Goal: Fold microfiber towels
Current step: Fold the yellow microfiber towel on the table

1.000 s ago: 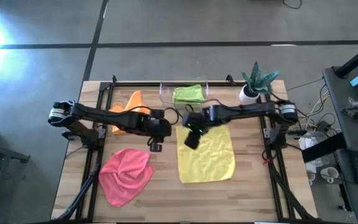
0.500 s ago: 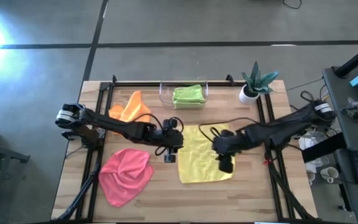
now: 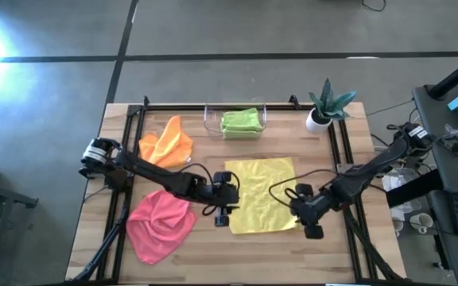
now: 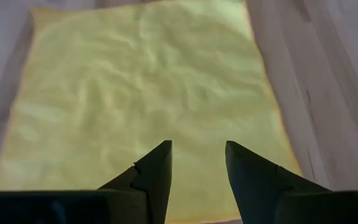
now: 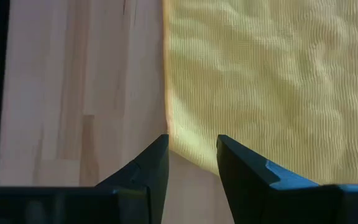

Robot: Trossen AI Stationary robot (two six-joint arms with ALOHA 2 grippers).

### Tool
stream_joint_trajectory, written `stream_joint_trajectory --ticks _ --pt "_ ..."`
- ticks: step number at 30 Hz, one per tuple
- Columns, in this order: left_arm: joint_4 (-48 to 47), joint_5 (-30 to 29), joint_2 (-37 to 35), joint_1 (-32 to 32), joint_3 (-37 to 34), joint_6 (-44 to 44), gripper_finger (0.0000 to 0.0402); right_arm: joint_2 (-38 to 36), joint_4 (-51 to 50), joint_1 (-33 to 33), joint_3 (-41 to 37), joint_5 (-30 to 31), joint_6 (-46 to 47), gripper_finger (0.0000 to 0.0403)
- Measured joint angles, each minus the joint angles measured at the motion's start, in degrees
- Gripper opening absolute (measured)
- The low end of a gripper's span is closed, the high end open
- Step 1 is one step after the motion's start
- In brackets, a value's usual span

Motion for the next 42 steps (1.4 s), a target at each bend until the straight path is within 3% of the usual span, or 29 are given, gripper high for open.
stream_joint_trajectory --ticks 11,16,28,42 --pt "-4.3 -0.1 1.7 -1.1 0.0 0.5 0.0135 0.1 2.8 5.1 -2.5 2.6 1.1 0.0125" --pt "-3.6 4.5 1.6 -3.9 1.7 -3.7 0.0135 0.3 5.8 7.3 -4.4 4.8 3.5 0.0125" --pt "-1.2 1.4 13.2 -10.4 8.9 -4.5 0.0135 3.2 11.7 8.2 -6.9 7.5 3.7 0.0125" --pt "-2.3 -0.1 15.9 -10.3 8.6 -2.8 0.0135 3.9 12.5 8.2 -6.9 7.5 5.9 0.0125"
